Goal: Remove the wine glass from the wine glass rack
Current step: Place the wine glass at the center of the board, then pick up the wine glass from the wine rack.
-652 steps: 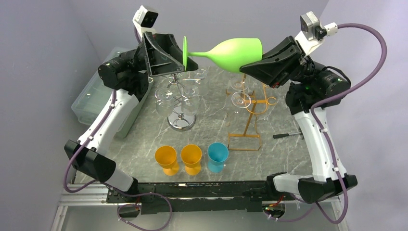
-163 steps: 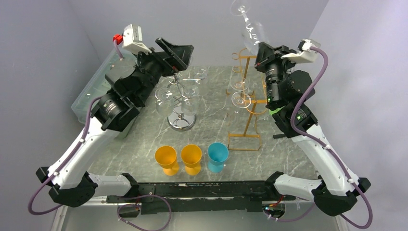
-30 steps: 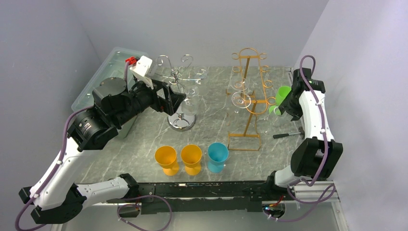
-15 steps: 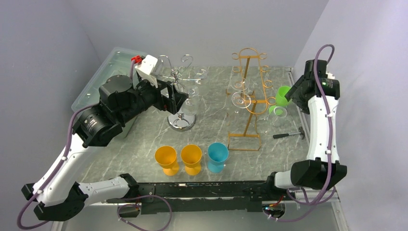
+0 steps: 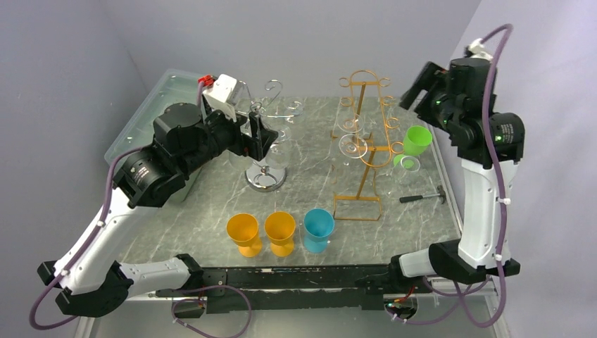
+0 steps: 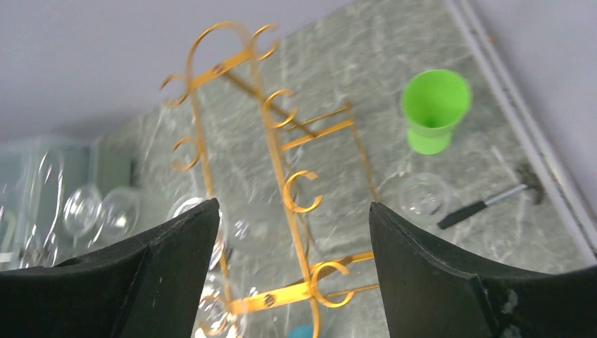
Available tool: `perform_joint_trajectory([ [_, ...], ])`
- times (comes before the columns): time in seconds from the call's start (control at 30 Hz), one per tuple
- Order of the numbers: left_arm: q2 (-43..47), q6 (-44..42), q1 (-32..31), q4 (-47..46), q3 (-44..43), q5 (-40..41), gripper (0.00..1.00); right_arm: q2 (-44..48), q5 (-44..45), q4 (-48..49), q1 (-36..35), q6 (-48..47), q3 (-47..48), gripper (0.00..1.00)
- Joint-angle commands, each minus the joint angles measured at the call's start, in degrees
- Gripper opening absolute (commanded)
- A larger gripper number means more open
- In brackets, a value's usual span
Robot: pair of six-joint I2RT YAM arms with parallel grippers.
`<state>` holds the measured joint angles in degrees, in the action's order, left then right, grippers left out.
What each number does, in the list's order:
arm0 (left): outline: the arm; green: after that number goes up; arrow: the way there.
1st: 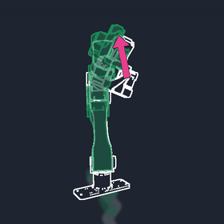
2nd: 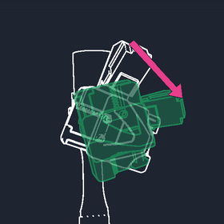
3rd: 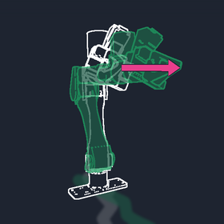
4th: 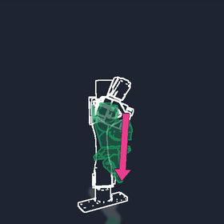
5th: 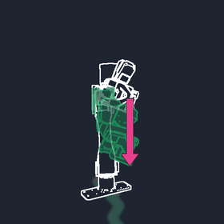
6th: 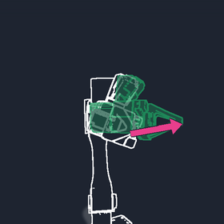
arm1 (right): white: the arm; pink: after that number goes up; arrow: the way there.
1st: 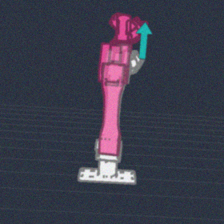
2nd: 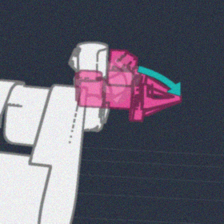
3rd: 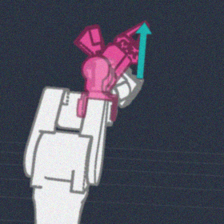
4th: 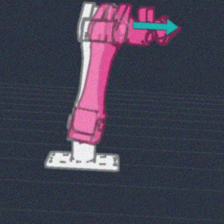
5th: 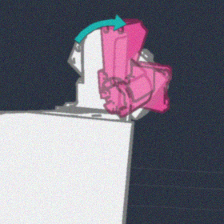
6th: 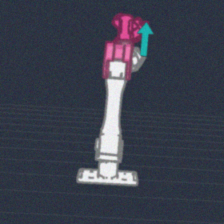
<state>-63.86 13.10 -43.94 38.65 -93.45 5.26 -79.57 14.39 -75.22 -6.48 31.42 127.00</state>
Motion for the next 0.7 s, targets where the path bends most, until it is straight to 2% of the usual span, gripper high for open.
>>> perform_joint_trajectory([
  [0.0,-0.73,0.49,0.21,-0.04,-2.54,2.12,1.0,-2.4,2.01,-1.0,-11.01,-1.31,0.29,0.81],
  [0.07,-1.19,0.49,0.18,0.3,-2.9,2.53,0.99,-3.08,3.79,0.12,-16.51,-1.8,-0.3,0.89],
  [0.13,-1.66,0.6,0.2,0.67,-3.41,3.19,0.99,-4.59,6.28,0.25,-21.06,-2.55,0.41,0.92],
  [0.27,-2.16,0.75,0.2,0.74,-3.5,4.47,0.99,-9.0,9.46,-1.39,-26.24,-4.93,3.03,0.99],
  [0.4,-3.03,1.37,0.2,0.63,-3.95,4.68,1.0,-12.28,11.5,-2.33,-27.91,-7.35,3.86,1.0],
  [0.67,-5.06,1.49,0.18,0.96,-5.37,5.03,1.0,-14.51,9.73,-0.96,-28.24,-10.34,1.68,1.0],
])
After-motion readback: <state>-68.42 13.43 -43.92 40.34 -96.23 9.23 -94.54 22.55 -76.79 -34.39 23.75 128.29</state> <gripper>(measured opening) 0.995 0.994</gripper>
